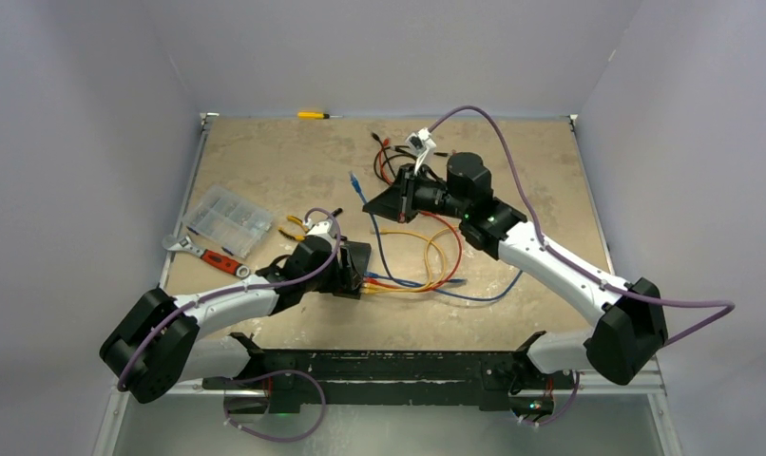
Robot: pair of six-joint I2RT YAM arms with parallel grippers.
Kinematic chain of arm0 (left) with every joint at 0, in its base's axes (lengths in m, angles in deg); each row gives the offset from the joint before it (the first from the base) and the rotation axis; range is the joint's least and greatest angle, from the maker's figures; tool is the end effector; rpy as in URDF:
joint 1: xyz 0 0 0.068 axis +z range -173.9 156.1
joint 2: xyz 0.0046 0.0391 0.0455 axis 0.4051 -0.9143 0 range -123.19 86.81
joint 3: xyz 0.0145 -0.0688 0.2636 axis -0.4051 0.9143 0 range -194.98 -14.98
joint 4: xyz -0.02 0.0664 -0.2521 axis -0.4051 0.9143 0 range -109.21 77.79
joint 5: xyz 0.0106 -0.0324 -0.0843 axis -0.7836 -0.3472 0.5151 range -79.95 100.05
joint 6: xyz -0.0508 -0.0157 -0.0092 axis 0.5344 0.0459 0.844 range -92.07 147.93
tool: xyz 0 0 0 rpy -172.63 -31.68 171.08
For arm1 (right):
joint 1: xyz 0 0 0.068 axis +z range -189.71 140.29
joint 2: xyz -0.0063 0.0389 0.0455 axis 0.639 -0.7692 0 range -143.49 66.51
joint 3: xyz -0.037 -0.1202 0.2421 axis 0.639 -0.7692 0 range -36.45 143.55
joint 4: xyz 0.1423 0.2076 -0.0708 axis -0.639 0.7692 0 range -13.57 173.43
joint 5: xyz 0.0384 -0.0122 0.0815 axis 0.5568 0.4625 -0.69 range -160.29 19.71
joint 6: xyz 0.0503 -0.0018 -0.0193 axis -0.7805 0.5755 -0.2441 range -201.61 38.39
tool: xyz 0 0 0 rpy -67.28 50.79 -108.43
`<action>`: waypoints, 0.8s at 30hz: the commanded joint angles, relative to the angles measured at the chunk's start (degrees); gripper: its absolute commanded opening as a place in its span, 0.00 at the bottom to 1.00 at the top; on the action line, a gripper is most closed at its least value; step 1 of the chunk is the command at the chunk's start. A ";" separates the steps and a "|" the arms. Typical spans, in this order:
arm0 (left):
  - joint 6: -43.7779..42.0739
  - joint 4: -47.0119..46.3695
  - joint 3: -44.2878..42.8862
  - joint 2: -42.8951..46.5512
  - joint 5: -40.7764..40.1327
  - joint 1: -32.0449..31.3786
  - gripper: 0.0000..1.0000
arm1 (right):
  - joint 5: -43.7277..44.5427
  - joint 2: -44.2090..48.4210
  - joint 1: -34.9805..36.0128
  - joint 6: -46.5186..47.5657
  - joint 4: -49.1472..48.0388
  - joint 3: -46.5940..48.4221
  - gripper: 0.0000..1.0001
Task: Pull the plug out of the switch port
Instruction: Place the connector at the center of the board.
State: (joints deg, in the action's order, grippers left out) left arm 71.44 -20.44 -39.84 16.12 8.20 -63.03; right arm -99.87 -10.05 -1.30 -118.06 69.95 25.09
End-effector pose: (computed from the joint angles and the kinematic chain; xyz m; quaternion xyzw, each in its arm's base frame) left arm 0.1749 -0.1408 0.1517 -0.0414 0.9215 -0.2436 0.2996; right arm 0.2356 0.2092 0.3491 -0.1791 0.7297 0.5371 0.3834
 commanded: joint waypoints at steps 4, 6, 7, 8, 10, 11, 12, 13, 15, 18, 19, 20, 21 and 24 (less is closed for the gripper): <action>0.33 5.86 2.97 -2.74 0.92 -0.12 0.00 | -5.22 1.70 -1.74 -1.15 -2.84 5.54 0.00; 0.30 5.66 2.92 -2.95 1.04 -0.11 0.00 | -6.24 1.92 -1.91 -1.13 -2.84 6.58 0.00; 0.27 5.63 2.90 -3.00 1.05 -0.07 0.00 | -6.73 2.05 -2.01 -1.21 -2.88 7.10 0.00; 0.26 5.55 3.01 -3.03 1.06 -0.07 0.00 | -7.10 2.17 -2.08 -1.21 -2.84 7.55 0.00; 0.29 5.54 3.20 -3.00 0.89 -0.11 0.00 | -7.76 2.57 -2.09 -1.26 -2.96 8.35 0.00; 0.28 5.50 3.24 -3.06 0.88 -0.11 0.00 | -8.11 2.74 -2.13 -1.31 -3.00 8.74 0.00; 0.27 5.39 3.33 -3.10 0.88 -0.07 0.00 | -8.31 2.98 -2.12 -1.34 -3.01 9.34 0.00; 0.29 5.37 3.34 -3.17 0.88 -0.08 0.00 | -8.44 3.25 -2.15 -1.42 -3.01 9.66 0.00; 0.22 5.28 3.24 -3.37 0.96 -0.09 0.00 | -8.52 3.95 -2.17 -1.52 -3.10 10.62 0.00; 0.09 5.02 3.22 -3.74 0.97 -0.11 0.00 | -8.44 4.83 -2.19 -1.52 -3.11 11.97 0.00; 0.05 4.95 3.25 -3.87 1.01 -0.12 0.00 | -8.35 5.18 -2.17 -1.46 -3.06 12.36 0.00; 0.08 4.80 3.32 -3.99 1.05 -0.08 0.00 | -8.18 5.41 -2.17 -1.33 -2.95 12.84 0.00; 0.09 4.71 3.32 -4.16 1.18 -0.07 0.00 | -8.20 5.63 -2.13 -1.20 -2.86 13.25 0.00; 0.20 4.57 3.36 -4.20 1.32 -0.11 0.00 | -8.00 6.29 -2.26 -0.78 -2.84 14.35 0.00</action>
State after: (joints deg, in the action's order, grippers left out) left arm 71.41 -23.13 -39.71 14.78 8.40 -63.03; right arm -107.28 -6.05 -3.36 -119.15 69.12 35.77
